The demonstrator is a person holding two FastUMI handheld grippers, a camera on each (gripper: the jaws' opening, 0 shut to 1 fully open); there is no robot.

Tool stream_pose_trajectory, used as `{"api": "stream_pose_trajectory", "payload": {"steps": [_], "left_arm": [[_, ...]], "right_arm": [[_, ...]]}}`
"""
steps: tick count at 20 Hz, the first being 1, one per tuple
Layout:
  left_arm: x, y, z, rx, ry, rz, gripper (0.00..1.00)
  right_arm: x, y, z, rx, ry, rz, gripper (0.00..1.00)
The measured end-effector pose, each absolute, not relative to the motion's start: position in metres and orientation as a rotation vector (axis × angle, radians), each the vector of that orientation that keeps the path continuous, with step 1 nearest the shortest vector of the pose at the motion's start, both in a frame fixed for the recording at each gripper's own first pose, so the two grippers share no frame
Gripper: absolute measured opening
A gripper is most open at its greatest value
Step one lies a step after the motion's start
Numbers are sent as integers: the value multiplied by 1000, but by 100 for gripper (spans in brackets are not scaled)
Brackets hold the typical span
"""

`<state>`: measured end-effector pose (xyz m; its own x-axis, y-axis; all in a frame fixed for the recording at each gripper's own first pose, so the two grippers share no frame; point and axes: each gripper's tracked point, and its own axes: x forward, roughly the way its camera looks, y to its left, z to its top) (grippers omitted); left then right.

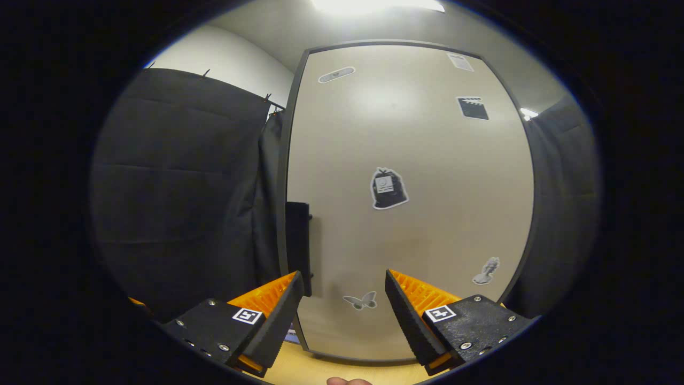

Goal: Open the cabinet door with the right hand, grasp the bottle in the cabinet with the left hand and place it on the coaster, then close the cabinet door with the right hand.

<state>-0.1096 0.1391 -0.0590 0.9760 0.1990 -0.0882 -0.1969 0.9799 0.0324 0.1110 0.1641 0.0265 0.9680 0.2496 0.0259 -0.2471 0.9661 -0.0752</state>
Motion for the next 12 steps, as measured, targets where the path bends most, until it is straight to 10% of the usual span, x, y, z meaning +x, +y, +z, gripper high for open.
{"api": "stream_pose_trajectory", "payload": {"steps": [6,8,10,12], "left_arm": [[-131,187,-75,-3,119,274,87],[-133,194,-80,-8,125,281,87],[-133,193,-83,-7,134,275,88],[-132,193,-79,2,131,269,88]], "right_arm": [[148,209,11,-28,36,284,93],[151,220,13,-69,21,307,78],[160,223,11,-173,-10,313,41],[153,222,11,-162,-13,333,33]]}}
